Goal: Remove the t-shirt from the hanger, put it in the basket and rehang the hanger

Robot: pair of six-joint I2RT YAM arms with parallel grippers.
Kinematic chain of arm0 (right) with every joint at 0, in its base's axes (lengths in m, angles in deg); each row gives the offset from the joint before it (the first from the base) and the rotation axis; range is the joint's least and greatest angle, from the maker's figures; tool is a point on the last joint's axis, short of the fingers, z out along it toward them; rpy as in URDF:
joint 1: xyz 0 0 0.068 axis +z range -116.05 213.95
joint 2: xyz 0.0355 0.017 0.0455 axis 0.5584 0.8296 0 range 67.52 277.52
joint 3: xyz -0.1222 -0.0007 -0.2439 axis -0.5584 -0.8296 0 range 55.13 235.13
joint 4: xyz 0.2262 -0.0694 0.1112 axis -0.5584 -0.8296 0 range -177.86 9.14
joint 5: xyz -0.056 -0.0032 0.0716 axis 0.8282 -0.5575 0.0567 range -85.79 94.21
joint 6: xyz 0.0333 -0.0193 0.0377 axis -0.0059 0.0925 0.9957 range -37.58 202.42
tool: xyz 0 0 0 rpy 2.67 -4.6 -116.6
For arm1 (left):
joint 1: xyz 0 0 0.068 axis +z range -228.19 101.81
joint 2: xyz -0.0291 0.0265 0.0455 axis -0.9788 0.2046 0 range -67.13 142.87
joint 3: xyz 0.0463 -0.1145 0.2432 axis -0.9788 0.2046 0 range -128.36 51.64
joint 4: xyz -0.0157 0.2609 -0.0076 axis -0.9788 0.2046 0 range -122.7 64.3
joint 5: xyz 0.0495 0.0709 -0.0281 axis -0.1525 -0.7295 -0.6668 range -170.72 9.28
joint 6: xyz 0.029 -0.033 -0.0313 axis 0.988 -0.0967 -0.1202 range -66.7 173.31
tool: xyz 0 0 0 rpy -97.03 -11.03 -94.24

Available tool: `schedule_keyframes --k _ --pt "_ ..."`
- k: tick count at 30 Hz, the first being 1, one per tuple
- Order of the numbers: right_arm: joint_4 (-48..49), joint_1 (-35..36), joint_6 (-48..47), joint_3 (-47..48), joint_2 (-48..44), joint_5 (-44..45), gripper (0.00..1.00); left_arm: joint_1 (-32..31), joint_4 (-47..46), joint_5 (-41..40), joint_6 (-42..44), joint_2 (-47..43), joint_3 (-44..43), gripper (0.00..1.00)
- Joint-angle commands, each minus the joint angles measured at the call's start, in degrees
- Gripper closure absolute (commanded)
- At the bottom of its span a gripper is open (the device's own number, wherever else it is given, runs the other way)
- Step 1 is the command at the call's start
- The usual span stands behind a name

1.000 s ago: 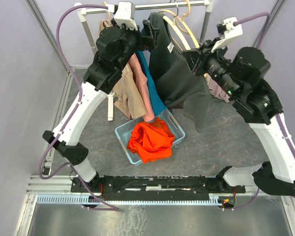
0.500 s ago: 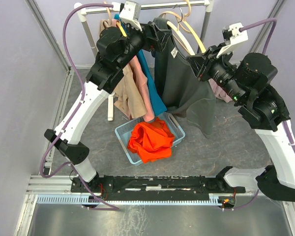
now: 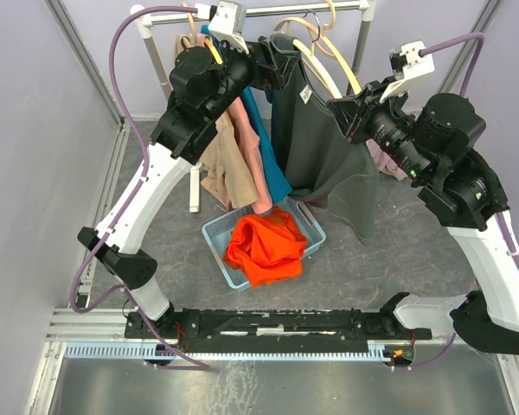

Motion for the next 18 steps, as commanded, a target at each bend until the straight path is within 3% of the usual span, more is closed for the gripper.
schedule_keyframes --k 1,18 --pt "6.22 -0.28 0.52 0.95 -1.99 -0.43 0.99 0.13 -1.10 -0.73 -1.70 -0.16 -2.49 0.13" --pt "6.22 -0.29 0.33 1.16 -2.11 -0.25 0.99 0.15 0.33 -2.32 -2.51 3.94 -5.63 0.16"
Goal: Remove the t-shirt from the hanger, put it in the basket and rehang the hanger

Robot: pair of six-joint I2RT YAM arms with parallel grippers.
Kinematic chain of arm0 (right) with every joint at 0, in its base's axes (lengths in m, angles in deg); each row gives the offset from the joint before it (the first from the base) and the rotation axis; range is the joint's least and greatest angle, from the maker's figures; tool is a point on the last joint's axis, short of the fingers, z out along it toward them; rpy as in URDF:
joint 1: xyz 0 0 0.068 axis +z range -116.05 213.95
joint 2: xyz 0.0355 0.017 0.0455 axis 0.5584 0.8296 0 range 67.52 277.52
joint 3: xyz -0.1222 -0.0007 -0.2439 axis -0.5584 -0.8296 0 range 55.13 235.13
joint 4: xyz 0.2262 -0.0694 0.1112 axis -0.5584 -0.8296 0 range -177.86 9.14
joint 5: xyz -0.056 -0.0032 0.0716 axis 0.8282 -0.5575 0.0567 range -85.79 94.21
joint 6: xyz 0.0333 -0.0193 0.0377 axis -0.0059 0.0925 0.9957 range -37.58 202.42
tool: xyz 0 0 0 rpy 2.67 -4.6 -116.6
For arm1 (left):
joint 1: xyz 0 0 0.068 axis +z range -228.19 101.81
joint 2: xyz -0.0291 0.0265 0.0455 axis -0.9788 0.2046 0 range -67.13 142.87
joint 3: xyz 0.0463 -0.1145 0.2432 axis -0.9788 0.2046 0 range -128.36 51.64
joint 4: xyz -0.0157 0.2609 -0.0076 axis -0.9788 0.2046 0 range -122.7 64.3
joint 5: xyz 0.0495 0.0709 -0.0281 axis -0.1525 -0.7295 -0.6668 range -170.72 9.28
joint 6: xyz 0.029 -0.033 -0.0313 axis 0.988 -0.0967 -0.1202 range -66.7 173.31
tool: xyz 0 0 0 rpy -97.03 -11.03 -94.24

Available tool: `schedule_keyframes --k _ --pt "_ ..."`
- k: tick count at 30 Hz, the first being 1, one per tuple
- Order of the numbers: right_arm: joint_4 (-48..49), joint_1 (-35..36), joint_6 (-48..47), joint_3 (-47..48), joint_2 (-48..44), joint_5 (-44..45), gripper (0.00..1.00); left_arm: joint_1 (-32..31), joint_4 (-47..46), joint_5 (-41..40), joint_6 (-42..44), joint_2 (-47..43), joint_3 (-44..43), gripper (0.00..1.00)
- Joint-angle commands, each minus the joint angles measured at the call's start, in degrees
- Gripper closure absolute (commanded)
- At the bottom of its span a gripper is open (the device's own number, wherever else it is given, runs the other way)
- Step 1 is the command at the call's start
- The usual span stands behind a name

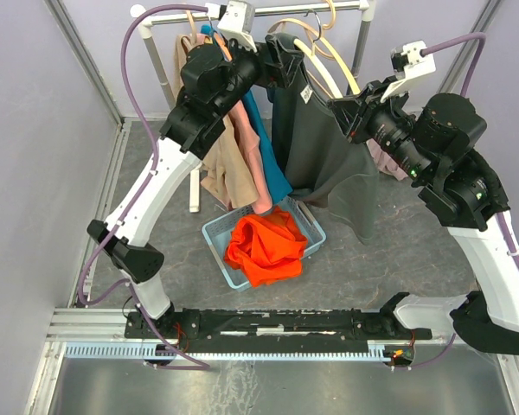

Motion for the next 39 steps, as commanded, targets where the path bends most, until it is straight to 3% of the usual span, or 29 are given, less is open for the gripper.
schedule_keyframes --k 1,13,26,27,32,37,39 --pt "6.18 -0.13 -0.15 1.21 -2.07 -0.19 0.99 0.10 -0.31 -1.29 -2.57 0.81 -2.85 0.17" --pt "5.84 -0.16 -0.46 1.03 -2.13 0.07 0.99 0.12 -0.76 -0.83 -3.02 0.70 -2.89 0.33" --pt "6.00 -0.18 -0.40 0.61 -2.21 0.27 0.99 0.12 -2.00 0.80 -2.61 -2.20 0.43 0.38" --pt "6.00 -0.13 -0.39 0.57 -2.17 0.27 0.99 0.06 -2.06 0.94 -2.47 -2.38 0.57 0.41" --pt "6.09 -0.17 -0.31 0.42 -2.12 0.09 0.99 0.14 -1.92 0.96 -2.32 -2.34 0.32 0.77" --pt "5.94 -0.13 -0.31 0.25 -2.16 0.26 0.99 0.14 -2.24 1.17 -2.64 -1.83 -0.44 0.80" --pt "5.95 -0.15 -0.24 0.31 -2.16 0.42 0.99 0.14 -2.16 1.49 -2.80 -1.44 -1.01 0.90"
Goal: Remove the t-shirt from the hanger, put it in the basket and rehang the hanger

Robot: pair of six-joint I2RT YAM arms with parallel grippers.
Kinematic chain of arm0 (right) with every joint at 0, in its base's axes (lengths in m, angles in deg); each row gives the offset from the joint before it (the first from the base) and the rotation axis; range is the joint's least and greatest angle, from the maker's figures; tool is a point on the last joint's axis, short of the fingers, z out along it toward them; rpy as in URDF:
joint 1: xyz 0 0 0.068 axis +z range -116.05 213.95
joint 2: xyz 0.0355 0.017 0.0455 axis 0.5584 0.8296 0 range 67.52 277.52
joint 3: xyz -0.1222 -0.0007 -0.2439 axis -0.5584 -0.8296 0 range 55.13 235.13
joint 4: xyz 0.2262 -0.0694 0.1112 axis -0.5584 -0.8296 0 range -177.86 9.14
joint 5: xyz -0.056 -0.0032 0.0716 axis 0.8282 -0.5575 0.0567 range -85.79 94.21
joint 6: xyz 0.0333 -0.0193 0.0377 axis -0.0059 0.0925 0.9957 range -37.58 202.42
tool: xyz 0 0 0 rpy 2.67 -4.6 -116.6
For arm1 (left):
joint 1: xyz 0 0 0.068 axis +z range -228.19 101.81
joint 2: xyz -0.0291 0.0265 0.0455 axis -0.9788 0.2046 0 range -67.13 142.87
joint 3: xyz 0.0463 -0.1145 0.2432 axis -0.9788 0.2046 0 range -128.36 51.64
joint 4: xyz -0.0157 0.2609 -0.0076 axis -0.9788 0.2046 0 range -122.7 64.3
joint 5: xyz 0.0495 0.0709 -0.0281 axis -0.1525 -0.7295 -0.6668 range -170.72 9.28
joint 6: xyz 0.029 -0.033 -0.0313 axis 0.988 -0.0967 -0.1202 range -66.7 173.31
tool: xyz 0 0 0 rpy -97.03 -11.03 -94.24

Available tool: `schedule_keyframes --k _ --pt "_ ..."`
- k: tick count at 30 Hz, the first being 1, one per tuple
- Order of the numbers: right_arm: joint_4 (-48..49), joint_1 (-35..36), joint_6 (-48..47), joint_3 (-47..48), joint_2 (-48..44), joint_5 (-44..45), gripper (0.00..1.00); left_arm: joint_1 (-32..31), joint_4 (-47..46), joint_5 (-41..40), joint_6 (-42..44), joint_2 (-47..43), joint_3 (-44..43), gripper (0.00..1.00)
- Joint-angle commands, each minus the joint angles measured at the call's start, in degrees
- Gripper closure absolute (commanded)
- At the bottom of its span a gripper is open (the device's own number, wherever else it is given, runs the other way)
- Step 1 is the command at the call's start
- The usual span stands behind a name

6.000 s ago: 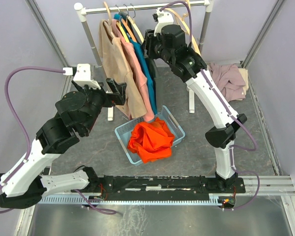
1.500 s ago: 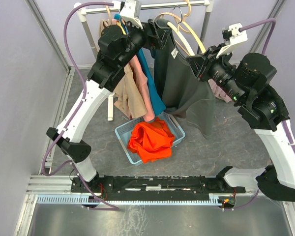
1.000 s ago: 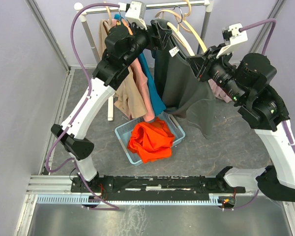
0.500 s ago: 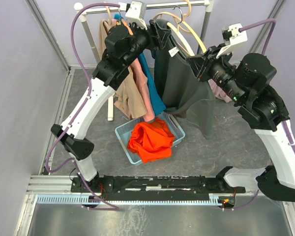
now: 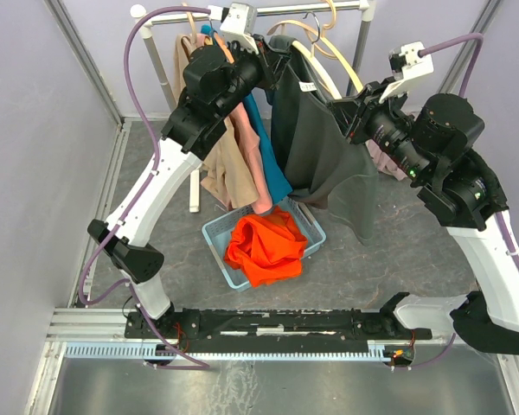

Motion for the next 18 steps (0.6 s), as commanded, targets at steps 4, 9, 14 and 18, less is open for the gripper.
schedule_keyframes --k 4,9,14,18 --pt "5.67 -0.13 -0.14 0.77 -1.67 1.38 0.99 0.15 -2.43 2.37 -2.61 -0.91 -3.22 0.97" --pt "5.65 -0.17 -0.04 0.77 -0.53 2.69 0.99 -0.10 -2.13 5.36 -4.44 -0.67 -5.91 0.97" --pt "9.20 -0.17 -0.03 -1.29 -0.10 4.23 0.99 -1.60 -0.62 7.84 -4.83 -1.50 -6.95 0.97" --pt "12.59 -0.17 -0.60 -2.85 0.19 4.98 0.99 -2.88 1.83 9.24 -4.90 -2.45 -6.13 0.97"
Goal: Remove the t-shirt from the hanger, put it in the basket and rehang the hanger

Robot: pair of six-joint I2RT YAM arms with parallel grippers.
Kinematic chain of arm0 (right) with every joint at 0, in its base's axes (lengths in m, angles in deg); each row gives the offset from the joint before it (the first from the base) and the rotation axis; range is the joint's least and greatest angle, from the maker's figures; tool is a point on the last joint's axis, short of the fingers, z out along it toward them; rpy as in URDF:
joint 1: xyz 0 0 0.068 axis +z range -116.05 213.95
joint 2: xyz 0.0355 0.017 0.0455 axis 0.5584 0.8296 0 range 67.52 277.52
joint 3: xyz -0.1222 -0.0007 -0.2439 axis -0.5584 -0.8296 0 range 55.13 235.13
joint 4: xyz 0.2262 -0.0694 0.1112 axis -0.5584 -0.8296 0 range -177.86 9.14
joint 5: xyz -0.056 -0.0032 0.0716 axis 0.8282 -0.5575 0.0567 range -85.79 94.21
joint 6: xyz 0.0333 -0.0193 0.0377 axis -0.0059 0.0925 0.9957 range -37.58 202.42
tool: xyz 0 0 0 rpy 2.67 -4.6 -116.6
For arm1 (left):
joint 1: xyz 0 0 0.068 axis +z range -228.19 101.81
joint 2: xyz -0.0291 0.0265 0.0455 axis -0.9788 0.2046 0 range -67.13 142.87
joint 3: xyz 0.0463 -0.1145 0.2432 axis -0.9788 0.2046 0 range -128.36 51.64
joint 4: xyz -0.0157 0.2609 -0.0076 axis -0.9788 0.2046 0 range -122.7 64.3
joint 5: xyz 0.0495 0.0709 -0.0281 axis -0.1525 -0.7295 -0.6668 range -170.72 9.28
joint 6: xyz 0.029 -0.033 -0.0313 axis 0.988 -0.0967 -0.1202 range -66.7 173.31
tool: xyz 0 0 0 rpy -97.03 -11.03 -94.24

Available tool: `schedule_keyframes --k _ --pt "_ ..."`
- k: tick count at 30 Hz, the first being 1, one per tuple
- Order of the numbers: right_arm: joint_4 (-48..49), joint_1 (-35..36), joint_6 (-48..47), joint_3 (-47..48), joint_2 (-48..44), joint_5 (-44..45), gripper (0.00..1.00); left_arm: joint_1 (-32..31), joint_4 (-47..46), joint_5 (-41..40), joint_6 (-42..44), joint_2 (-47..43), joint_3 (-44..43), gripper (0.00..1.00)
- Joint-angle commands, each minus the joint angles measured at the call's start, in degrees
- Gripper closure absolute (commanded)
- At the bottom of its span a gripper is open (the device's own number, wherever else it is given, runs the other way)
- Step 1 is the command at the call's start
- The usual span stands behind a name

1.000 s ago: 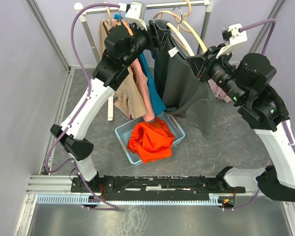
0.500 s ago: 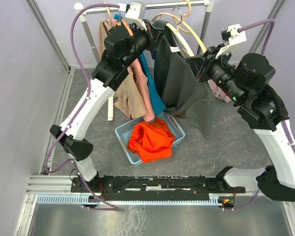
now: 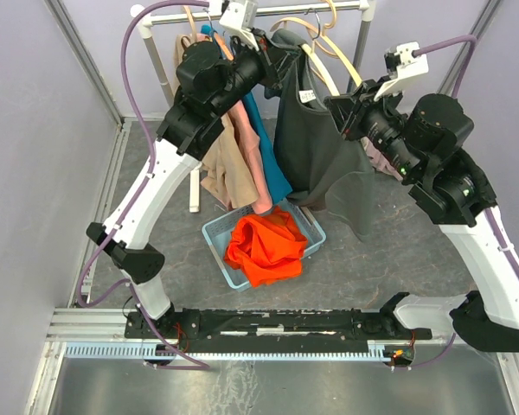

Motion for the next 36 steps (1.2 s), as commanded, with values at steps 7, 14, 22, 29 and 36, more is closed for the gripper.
schedule_keyframes --k 7,14,22,29,36 --pt "12.02 -0.12 -1.27 -2.33 0.39 3.08 0.99 -3.81 3.16 5.32 -1.93 -4.52 0.21 0.97" --pt "13.37 -0.14 -2.03 -3.81 -0.13 3.01 0.99 -4.25 4.68 3.05 -0.61 -6.72 2.99 0.97" --pt "14.94 -0.14 -2.92 -5.89 -1.48 2.52 0.99 -4.17 6.78 -2.38 2.90 -6.99 2.88 0.41" --pt "14.58 -0.14 -2.24 -5.50 -1.52 1.34 0.99 -4.19 -0.37 -4.71 9.03 -8.11 6.15 0.26" --pt "13.89 -0.12 -0.33 -5.44 -1.84 -1.04 0.99 -3.82 -13.43 -2.86 13.48 -9.41 14.18 0.23"
